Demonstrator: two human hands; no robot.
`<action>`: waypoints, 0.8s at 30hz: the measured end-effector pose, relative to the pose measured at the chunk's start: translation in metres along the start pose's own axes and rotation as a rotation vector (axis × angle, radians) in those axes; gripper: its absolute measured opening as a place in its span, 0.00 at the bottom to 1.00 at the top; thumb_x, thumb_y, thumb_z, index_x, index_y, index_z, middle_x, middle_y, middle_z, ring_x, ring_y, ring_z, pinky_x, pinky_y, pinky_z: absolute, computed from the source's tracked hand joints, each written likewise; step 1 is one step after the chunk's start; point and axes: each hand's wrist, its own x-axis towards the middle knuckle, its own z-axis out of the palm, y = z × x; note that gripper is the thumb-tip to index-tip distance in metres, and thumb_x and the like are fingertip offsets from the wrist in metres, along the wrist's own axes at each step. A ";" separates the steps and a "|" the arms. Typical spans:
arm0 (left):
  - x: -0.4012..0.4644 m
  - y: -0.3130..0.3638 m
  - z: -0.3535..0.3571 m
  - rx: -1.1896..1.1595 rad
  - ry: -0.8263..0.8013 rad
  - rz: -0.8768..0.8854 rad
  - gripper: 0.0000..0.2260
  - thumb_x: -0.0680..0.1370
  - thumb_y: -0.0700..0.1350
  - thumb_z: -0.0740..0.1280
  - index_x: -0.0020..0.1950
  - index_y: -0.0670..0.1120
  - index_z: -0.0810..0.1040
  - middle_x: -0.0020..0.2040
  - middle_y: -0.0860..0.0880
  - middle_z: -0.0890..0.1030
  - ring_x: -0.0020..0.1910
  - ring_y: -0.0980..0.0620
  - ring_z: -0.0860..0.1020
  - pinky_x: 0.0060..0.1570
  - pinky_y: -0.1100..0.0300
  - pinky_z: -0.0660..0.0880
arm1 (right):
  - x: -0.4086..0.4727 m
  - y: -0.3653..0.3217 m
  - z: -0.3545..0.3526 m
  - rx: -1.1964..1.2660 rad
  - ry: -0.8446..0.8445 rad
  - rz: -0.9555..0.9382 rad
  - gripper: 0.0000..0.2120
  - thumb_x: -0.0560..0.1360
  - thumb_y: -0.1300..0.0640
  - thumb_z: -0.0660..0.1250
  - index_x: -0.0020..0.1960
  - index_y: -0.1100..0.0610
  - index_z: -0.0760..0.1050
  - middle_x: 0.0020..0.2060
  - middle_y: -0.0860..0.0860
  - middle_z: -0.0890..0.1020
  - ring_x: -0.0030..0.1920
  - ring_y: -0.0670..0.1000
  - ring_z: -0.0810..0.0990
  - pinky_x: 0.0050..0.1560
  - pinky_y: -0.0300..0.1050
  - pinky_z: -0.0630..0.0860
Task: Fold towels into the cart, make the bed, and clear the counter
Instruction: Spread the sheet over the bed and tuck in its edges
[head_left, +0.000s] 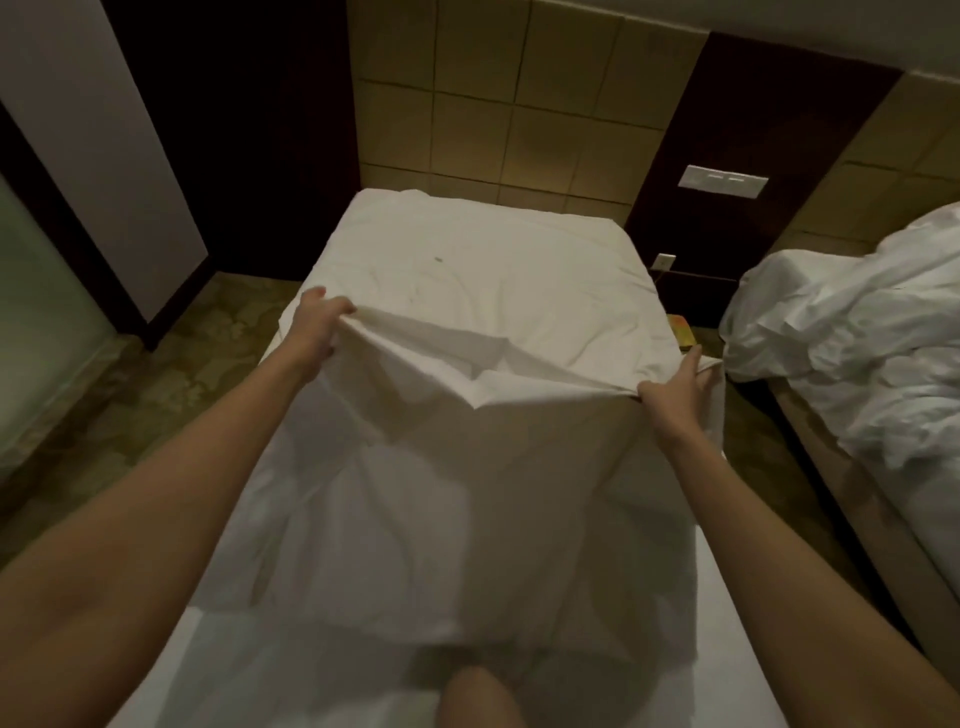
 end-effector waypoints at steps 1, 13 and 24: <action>0.020 0.005 0.011 0.002 0.014 0.009 0.31 0.70 0.49 0.64 0.72 0.46 0.63 0.70 0.43 0.66 0.61 0.44 0.68 0.50 0.51 0.68 | 0.023 -0.007 0.011 0.004 -0.004 -0.016 0.40 0.75 0.64 0.63 0.78 0.53 0.42 0.77 0.56 0.44 0.75 0.60 0.53 0.72 0.52 0.61; 0.298 0.047 0.150 0.042 0.059 0.072 0.36 0.76 0.47 0.65 0.77 0.56 0.46 0.73 0.41 0.59 0.65 0.41 0.67 0.57 0.45 0.71 | 0.325 -0.073 0.132 0.241 -0.189 -0.078 0.42 0.78 0.59 0.64 0.77 0.54 0.35 0.77 0.56 0.44 0.75 0.57 0.54 0.73 0.47 0.57; 0.309 -0.054 0.211 0.703 -0.191 0.076 0.31 0.80 0.44 0.60 0.78 0.55 0.45 0.78 0.44 0.52 0.76 0.42 0.53 0.72 0.51 0.56 | 0.319 -0.001 0.208 0.004 -0.491 -0.201 0.35 0.81 0.50 0.57 0.77 0.53 0.38 0.76 0.53 0.36 0.76 0.54 0.38 0.75 0.54 0.43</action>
